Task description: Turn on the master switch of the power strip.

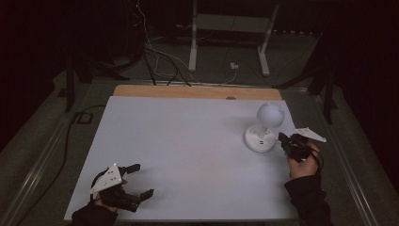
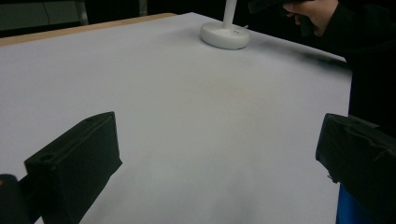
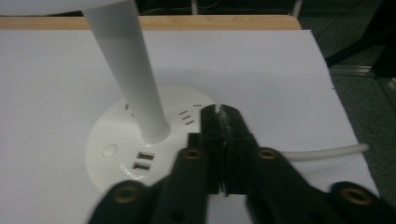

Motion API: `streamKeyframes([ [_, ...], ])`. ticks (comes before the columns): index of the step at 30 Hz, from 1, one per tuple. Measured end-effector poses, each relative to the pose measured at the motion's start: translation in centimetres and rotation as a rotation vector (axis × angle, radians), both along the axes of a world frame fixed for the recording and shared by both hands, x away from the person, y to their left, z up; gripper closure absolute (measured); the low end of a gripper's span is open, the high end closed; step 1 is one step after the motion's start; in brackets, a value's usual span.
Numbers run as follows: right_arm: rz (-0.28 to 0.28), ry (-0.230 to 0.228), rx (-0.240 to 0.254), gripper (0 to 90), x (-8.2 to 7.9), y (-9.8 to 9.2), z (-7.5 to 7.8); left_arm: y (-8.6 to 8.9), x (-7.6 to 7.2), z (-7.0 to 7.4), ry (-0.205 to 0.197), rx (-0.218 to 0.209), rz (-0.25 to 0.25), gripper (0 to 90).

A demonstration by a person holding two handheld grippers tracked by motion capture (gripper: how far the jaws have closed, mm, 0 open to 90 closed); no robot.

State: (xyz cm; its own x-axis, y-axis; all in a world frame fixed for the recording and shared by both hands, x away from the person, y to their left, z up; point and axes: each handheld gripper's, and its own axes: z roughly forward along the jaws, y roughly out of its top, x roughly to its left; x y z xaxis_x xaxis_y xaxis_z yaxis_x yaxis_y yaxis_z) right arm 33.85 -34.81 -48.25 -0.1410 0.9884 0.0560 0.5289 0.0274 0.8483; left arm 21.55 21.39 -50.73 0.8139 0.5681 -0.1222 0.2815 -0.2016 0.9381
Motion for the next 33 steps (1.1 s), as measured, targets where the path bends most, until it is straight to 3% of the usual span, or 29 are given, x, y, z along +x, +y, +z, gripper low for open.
streamKeyframes([
  [12,0.005,0.027,-0.018,90.0,0.4,0.1,-0.4,0.0,0.0,0.0,0.001,0.000,0.000,0.3],
  [19,0.029,0.042,-0.055,90.0,0.6,0.8,-1.1,0.0,0.0,0.0,-0.002,0.002,-0.001,0.3],
  [33,0.036,0.060,-0.063,90.0,1.1,1.3,-2.1,0.0,0.0,0.0,-0.002,0.002,-0.002,0.3],
])
